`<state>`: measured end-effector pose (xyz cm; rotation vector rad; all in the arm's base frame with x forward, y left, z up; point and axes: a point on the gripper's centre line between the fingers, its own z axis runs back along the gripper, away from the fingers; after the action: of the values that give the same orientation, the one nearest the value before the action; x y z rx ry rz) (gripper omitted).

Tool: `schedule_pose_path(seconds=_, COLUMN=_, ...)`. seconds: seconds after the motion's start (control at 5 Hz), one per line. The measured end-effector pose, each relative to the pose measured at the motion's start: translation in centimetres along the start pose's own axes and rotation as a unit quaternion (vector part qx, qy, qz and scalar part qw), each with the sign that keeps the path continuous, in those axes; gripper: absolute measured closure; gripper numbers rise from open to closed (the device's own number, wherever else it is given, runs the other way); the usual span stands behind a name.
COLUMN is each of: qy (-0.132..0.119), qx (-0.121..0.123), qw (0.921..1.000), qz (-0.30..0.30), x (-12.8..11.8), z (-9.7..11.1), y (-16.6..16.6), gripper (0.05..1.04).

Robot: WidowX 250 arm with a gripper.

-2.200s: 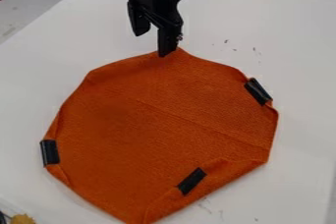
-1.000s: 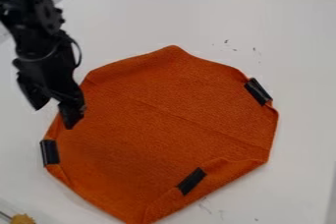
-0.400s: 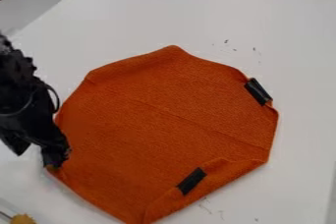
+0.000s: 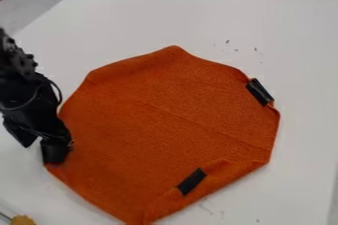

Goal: Fold the cloth from bottom left to top right

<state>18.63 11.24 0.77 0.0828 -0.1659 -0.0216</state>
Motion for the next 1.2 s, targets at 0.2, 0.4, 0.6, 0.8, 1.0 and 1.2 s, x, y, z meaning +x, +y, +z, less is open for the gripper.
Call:
schedule_pose_path(seconds=0.2, qy=-0.007, qx=-0.008, qw=0.9999, qz=0.004, x=0.6, z=-0.5, y=0.2, gripper=0.130)
schedule_pose_path(seconds=0.4, qy=-0.023, qx=-0.010, qw=0.9996, qz=0.015, x=0.9, z=-0.7, y=0.3, gripper=0.352)
schedule_pose_path(seconds=0.6, qy=-0.023, qx=-0.007, qw=0.9996, qz=0.017, x=0.9, z=-0.8, y=0.3, gripper=0.593)
schedule_pose_path(seconds=0.8, qy=-0.010, qx=0.005, qw=0.9997, qz=0.022, x=0.5, z=-0.4, y=0.0, gripper=0.784)
schedule_pose_path(seconds=1.0, qy=0.012, qx=0.027, qw=0.9993, qz=0.024, x=0.7, z=1.2, y=0.1, gripper=0.943)
schedule_pose_path(seconds=1.2, qy=0.030, qx=0.056, qw=0.9979, qz=0.011, x=2.8, z=3.7, y=-0.1, gripper=1.015)
